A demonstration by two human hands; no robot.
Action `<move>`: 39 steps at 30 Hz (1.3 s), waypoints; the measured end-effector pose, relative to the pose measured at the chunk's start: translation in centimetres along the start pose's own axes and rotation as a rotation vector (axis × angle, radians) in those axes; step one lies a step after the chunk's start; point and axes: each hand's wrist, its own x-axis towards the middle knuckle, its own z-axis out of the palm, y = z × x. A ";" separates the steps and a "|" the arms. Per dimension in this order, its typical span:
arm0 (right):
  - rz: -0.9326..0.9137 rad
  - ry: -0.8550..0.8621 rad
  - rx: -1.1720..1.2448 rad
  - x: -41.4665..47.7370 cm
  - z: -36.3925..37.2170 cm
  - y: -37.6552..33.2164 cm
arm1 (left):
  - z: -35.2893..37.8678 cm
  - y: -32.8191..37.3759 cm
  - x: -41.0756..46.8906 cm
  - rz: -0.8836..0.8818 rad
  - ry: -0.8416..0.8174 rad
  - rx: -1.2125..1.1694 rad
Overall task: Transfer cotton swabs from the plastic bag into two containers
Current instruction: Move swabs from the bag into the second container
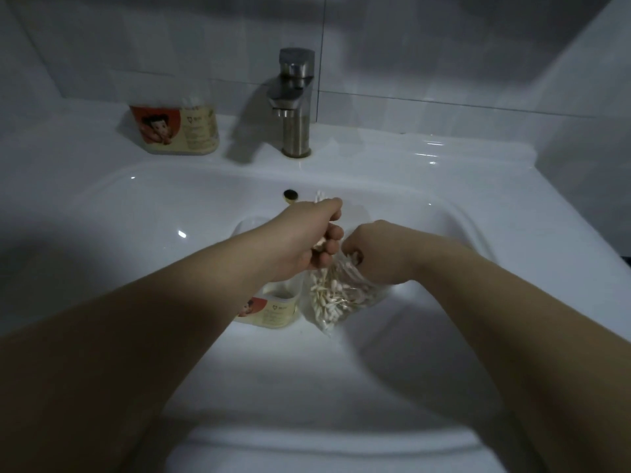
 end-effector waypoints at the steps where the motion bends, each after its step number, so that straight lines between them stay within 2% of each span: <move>1: 0.004 0.010 0.003 0.0 0.0 0.1 | 0.0 0.0 -0.1 0.014 -0.009 0.011; 6: -0.015 0.100 0.054 -0.5 -0.9 0.7 | 0.0 0.1 -0.5 0.076 -0.079 0.015; 14: 0.104 0.161 0.146 -0.3 -1.4 1.5 | 0.2 -0.2 -0.4 0.142 -0.075 0.097; 17: 0.113 0.137 0.170 -0.2 -1.5 1.8 | 0.2 -0.3 -0.4 0.171 -0.057 0.171; 22: 0.070 -0.026 0.072 -0.1 -0.3 1.2 | 0.4 -0.3 -0.4 0.292 -0.066 0.245; 26: 0.046 -0.032 0.006 0.4 0.1 0.3 | 0.4 -0.3 -0.4 0.302 -0.066 0.267; 31: 0.107 0.036 0.065 0.1 -1.0 0.5 | 0.3 -0.4 -0.5 0.268 -0.090 0.235; 39: 0.092 0.041 0.040 -0.7 -1.7 0.7 | 0.0 -0.9 -0.3 0.318 -0.052 0.566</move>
